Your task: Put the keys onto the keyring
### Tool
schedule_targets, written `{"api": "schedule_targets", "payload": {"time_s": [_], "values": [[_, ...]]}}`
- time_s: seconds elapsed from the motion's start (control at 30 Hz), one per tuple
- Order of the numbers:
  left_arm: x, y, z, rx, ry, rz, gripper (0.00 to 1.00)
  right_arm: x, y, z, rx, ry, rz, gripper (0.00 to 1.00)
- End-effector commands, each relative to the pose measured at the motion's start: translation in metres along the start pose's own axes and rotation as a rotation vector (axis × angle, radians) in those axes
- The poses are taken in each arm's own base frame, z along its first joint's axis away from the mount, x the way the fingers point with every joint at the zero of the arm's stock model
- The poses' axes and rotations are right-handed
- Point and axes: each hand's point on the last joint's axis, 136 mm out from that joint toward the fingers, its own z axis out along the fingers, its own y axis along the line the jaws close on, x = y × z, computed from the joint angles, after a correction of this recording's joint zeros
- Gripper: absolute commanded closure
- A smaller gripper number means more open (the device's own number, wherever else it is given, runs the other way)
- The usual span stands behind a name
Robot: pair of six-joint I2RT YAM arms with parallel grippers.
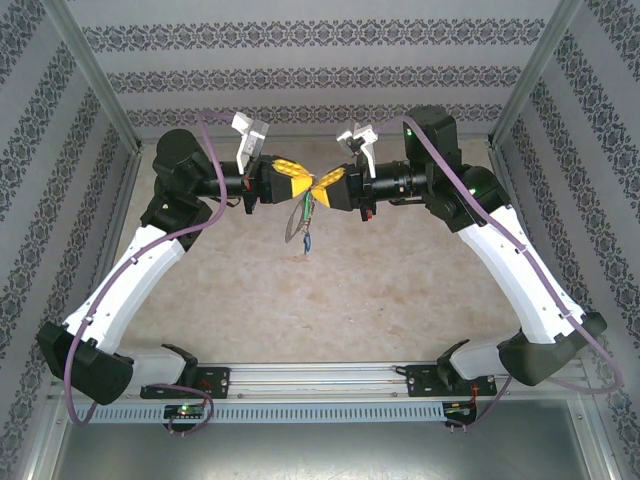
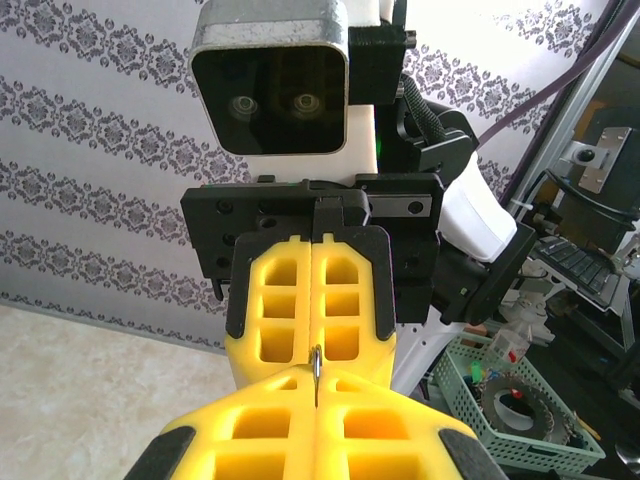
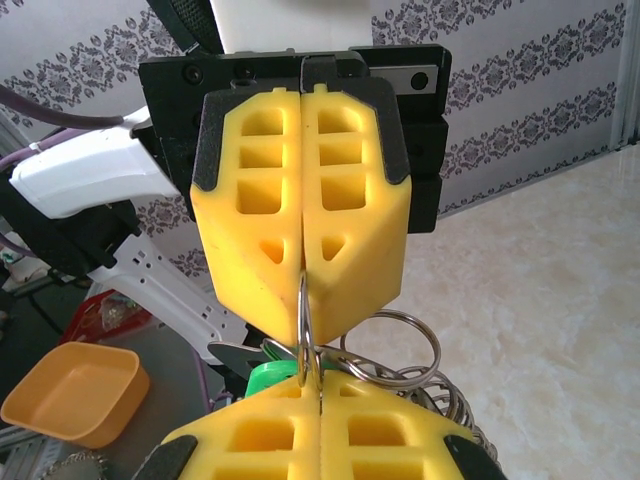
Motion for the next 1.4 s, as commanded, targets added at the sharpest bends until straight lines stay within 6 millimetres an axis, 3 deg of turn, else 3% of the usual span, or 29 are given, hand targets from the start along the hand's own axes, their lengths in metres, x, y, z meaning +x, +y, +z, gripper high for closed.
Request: {"api": "schedule_targets", "payload": {"time_s": [0.0, 0.6, 1.03, 1.37], "values": [[-0.019, -0.019, -0.005, 0.025, -0.050, 0.092, 1.00, -0.002, 0.004, 0.004, -0.027, -0.009, -0.005, 1.00], [-0.019, -0.023, -0.007, 0.027, -0.055, 0.094, 1.00, -0.013, -0.012, -0.017, 0.023, -0.073, 0.055, 1.00], [-0.016, -0.021, -0.007, 0.016, -0.046, 0.096, 1.00, -0.019, -0.012, -0.030, 0.042, -0.104, 0.064, 1.00], [0.000, -0.018, -0.008, -0.029, 0.046, 0.105, 1.00, -0.027, -0.012, -0.032, 0.066, -0.105, 0.061, 1.00]]}}
